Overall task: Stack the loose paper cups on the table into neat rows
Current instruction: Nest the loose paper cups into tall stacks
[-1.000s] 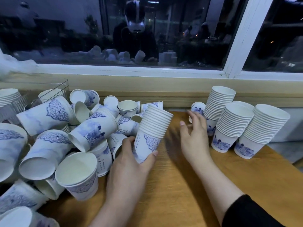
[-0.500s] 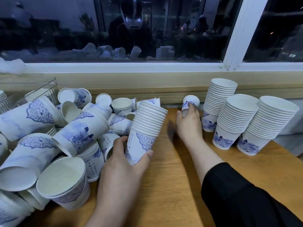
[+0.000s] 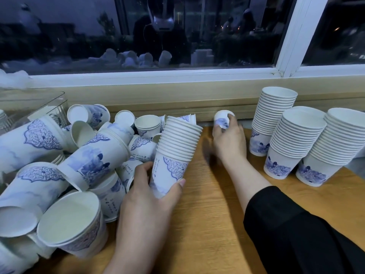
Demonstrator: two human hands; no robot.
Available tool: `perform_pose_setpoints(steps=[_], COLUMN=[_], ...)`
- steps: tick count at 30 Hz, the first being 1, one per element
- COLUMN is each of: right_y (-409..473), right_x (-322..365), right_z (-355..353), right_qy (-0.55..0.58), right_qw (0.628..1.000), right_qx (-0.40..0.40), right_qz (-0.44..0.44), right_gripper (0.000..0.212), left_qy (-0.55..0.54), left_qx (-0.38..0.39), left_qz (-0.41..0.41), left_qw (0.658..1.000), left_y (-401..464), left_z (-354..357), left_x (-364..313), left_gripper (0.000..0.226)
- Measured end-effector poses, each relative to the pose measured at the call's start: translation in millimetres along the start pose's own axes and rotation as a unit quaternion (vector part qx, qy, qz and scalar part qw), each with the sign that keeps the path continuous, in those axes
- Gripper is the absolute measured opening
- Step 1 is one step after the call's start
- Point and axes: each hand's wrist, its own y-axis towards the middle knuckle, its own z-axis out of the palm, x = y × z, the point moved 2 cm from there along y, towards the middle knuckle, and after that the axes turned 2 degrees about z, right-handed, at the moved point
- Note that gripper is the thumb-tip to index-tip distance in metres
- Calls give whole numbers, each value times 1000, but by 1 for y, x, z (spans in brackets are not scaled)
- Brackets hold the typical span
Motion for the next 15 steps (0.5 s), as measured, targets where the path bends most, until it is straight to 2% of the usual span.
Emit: perform_pose_setpoints(steps=[3,9,15], right_y=[-1,13,26], right_x=[-2,-1,5], right_z=[1,12,28], right_qy=[22,56,60], right_qw=[1000,997,995], right_qx=[-8,50,48], right_qz=[-9,-32,-56], right_gripper=[52,63,53], left_qy=[-4,-9,-4], left_qx=[-1,-8,-5], left_qz=[-2,0,3], left_qw=[1000,1000,1000], left_y=[0,1,4], left_z=[0,0,0], left_x=[0,0,3], left_gripper=[50,50,45])
